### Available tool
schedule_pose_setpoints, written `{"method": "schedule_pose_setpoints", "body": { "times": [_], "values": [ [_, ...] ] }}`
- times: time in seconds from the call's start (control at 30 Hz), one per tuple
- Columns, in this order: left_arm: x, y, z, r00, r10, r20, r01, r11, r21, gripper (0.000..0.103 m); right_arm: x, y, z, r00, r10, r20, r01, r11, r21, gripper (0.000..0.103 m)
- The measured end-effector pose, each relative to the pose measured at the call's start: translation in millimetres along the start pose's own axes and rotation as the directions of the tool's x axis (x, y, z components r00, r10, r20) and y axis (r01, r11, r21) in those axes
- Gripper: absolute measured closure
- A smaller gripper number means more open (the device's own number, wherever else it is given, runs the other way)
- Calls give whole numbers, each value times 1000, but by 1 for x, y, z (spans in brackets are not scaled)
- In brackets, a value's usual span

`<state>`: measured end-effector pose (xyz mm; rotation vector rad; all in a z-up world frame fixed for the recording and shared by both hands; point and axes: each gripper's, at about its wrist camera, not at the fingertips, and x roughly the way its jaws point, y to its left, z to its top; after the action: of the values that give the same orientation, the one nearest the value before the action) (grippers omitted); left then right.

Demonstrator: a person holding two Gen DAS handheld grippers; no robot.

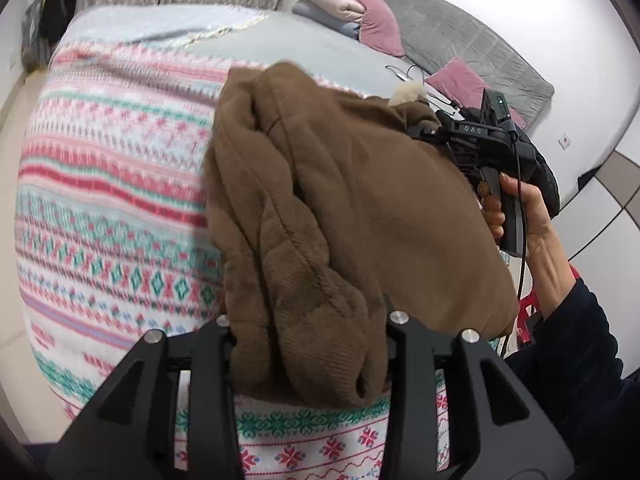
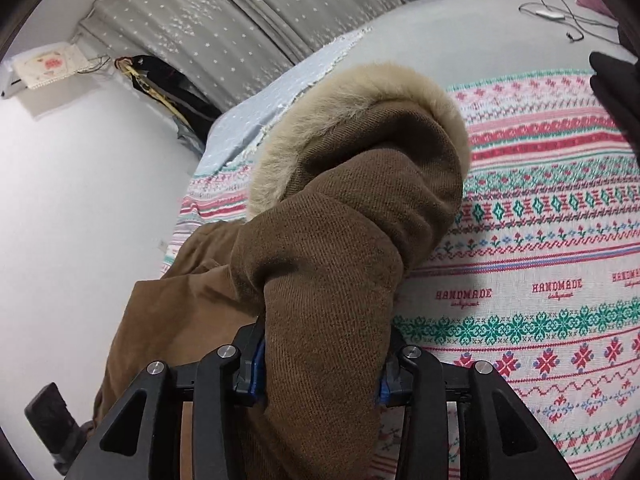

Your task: Fold large clothes

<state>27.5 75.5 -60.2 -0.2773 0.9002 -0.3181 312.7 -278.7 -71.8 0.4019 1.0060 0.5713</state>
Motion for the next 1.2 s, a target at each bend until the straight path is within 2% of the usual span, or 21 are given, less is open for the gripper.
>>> {"method": "schedule_pose_setpoints", "body": {
  "times": [0.17,0.27,0.37,0.47,0.6,0.7,0.77,0.87,0.9,0.97,1.03,1.1,1.13,1.2],
  "values": [
    [-4,-3,-8,1000,-1,11,1,1000,6,62,9,13,2,1000,-3,-13,3,1000,-24,60],
    [-2,-2,-10,1000,-1,18,1,1000,5,58,16,15,5,1000,-9,-19,9,1000,-3,57],
    [-2,2,-3,1000,-19,2,19,1000,13,53,17,1,6,1000,-15,-23,16,998,52,50],
    [-6,13,2,996,-81,-31,80,996,-32,50,11,-6,1,999,-31,-23,33,995,97,30],
    [-16,29,4,988,-142,-55,137,986,-95,46,-16,-13,1,996,-91,23,88,990,113,29],
    [-28,37,5,985,-163,-54,156,981,-118,45,-41,-3,-5,980,-191,65,186,980,65,29],
    [-34,41,8,985,-166,-55,158,978,-134,44,-51,9,-12,978,-192,78,190,981,41,30],
    [-58,42,15,995,-102,6,102,988,-116,44,-69,36,-24,984,-138,112,138,990,12,31],
    [-72,38,19,997,-32,69,38,996,-84,44,-75,49,-29,982,-137,126,141,990,-23,31],
    [-84,24,27,992,52,111,-50,998,-25,44,-82,77,-40,975,-166,146,181,979,-96,31],
    [-80,1,38,994,45,97,-49,998,45,44,-84,101,-60,973,-182,144,202,969,-143,34],
    [-64,-28,49,998,22,60,-30,990,139,44,-79,117,-78,971,-194,139,217,960,-178,43],
    [-53,-41,54,998,33,45,-41,981,189,43,-74,122,-85,968,-211,137,235,953,-191,46],
    [-24,-57,62,993,116,26,-118,957,265,43,-59,131,-99,956,-265,123,285,937,-203,59]
  ]
}}
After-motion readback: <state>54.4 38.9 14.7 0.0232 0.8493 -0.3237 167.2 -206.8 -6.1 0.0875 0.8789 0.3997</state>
